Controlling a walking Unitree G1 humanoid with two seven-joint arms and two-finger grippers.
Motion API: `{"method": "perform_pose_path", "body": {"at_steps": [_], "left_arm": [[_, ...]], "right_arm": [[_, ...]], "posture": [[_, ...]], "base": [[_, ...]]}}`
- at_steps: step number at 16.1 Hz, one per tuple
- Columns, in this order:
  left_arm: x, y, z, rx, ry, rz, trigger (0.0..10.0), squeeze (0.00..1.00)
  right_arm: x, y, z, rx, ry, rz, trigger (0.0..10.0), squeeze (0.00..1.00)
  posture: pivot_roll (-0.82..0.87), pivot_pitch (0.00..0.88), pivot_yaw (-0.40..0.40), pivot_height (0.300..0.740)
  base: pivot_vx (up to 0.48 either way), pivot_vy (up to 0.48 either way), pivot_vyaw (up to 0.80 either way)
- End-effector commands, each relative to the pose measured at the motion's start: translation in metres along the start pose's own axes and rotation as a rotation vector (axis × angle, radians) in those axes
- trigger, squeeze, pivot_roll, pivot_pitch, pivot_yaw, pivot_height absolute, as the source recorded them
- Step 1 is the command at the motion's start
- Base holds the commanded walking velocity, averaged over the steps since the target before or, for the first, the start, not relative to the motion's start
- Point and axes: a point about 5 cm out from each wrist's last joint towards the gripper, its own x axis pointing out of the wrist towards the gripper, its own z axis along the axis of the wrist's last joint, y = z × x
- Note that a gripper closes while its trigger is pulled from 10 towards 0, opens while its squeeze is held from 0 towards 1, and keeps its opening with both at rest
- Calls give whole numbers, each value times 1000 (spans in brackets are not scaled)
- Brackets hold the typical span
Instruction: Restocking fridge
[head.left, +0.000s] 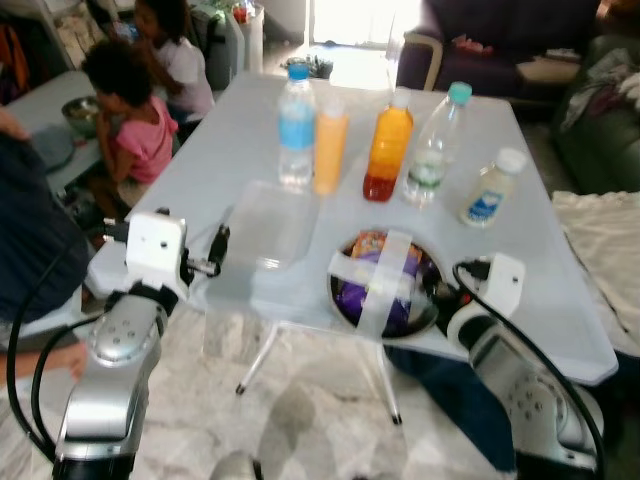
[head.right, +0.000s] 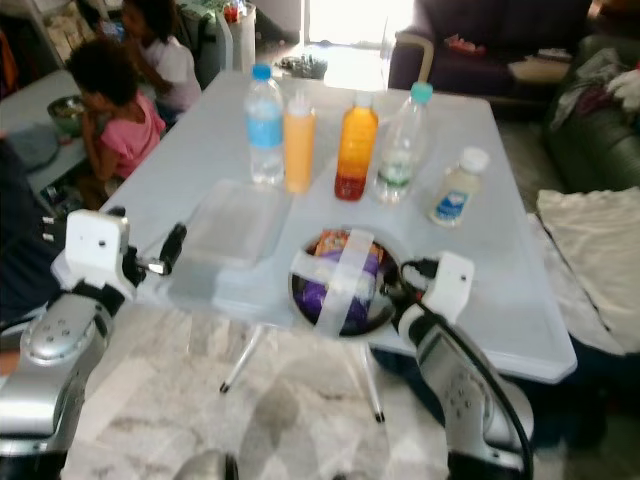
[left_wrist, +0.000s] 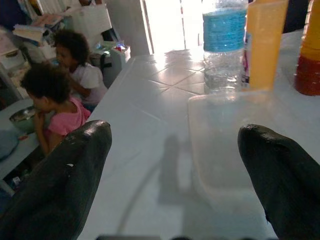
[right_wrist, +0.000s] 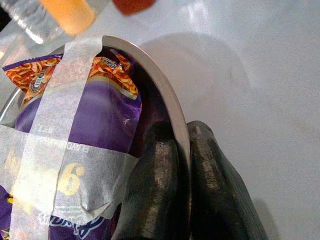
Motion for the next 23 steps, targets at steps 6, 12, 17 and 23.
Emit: {"method": "perform_pose_path", "body": {"at_steps": [6, 12, 17, 23], "left_arm": [[-4, 20, -10, 26, 25, 75, 10000, 0], [5, 17, -5, 28, -4, 75, 10000, 0], [4, 14, -7, 27, -7, 67, 10000, 0], [0, 4, -16, -42, 21, 9, 10000, 0]], "right_arm": [[9, 5, 4, -209, -65, -49, 10000, 0], [13, 12, 7, -190, -116, 4, 10000, 0], [14, 11, 5, -87, -130, 49, 8157, 0], [19, 38, 24, -95, -225, 191, 10000, 0]], "posture": [[48, 0, -16, 740], [50, 0, -18, 740], [58, 0, -15, 740], [69, 0, -3, 740]], "base": [[-350, 0, 0], [-351, 0, 0], [-320, 0, 0], [0, 0, 504]]}}
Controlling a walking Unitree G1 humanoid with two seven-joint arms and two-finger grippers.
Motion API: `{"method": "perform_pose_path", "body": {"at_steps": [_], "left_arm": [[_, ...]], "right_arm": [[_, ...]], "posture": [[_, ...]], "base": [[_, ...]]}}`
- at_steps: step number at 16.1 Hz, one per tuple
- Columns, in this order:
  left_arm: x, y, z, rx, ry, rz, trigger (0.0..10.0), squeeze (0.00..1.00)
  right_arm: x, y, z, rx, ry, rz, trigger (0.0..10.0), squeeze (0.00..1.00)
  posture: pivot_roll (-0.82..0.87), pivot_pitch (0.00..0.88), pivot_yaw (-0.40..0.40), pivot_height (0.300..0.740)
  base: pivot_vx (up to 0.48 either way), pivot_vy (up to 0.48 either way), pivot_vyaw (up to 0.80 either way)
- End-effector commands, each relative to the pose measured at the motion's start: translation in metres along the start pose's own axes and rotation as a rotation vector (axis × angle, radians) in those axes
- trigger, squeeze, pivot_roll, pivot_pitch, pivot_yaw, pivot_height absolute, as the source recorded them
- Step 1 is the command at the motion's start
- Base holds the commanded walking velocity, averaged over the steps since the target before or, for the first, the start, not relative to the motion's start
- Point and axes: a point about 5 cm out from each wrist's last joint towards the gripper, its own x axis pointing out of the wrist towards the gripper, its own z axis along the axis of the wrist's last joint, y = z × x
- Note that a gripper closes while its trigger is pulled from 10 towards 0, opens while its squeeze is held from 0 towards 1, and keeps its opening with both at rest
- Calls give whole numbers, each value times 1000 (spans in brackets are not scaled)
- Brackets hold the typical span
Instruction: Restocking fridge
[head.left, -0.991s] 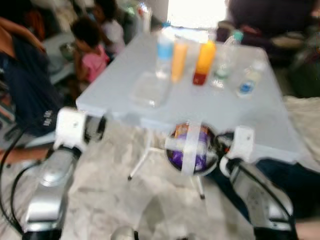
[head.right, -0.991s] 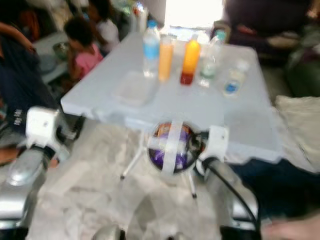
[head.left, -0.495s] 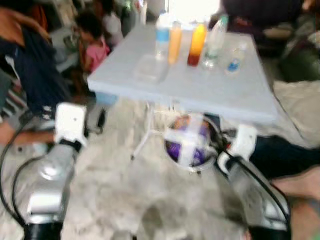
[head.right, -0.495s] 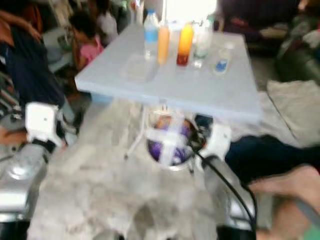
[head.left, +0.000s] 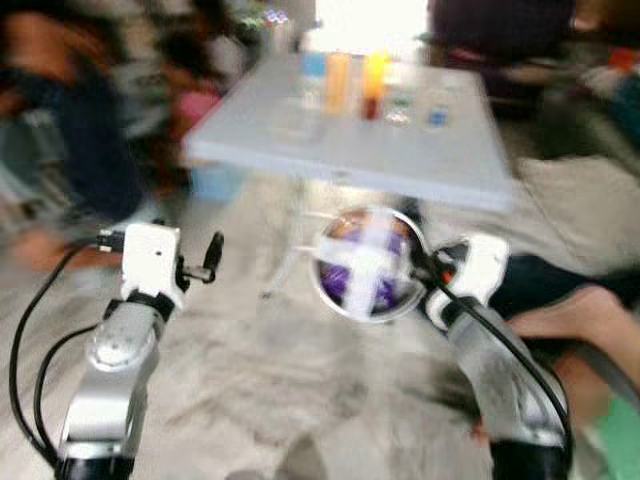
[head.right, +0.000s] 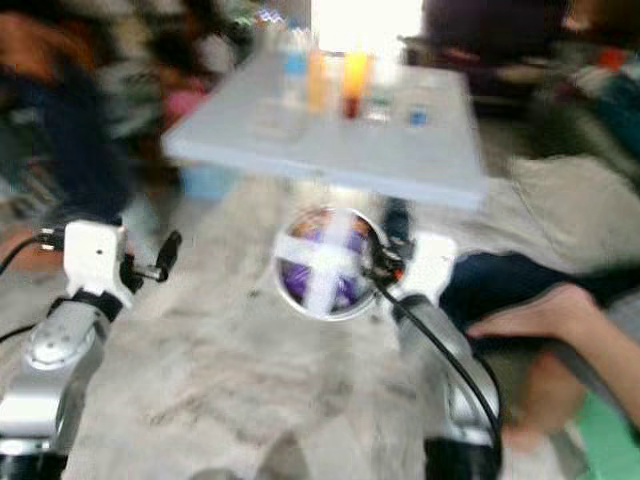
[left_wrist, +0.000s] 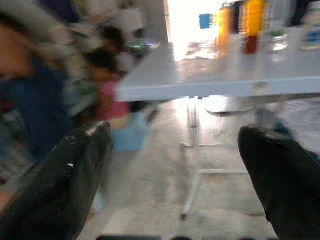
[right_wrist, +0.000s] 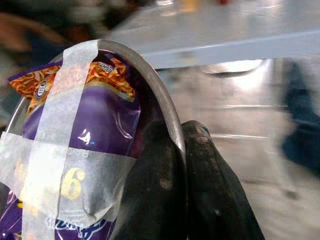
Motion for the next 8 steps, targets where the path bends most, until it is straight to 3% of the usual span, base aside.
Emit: {"method": "perform_pose_path", "body": {"at_steps": [1, 2, 4, 8], "left_arm": [[0, -1, 1, 3, 2, -17, 10000, 0], [1, -1, 1, 13, -1, -17, 10000, 0], [2, 2, 0, 111, -2, -34, 10000, 0], [-2, 18, -2, 117, 13, 55, 10000, 0]], "right_arm": [[0, 5, 2, 15, -13, 39, 10000, 0], [1, 8, 1, 10, -13, 61, 10000, 0], [2, 21, 6, -46, -24, 138, 10000, 0], [3, 17, 5, -14, -30, 128, 10000, 0]], "posture": [[71, 0, -4, 740], [74, 0, -3, 740], [73, 0, 0, 740], [86, 0, -3, 740]], "base": [[0, 0, 800], [0, 0, 800], [0, 0, 800], [0, 0, 800]]}}
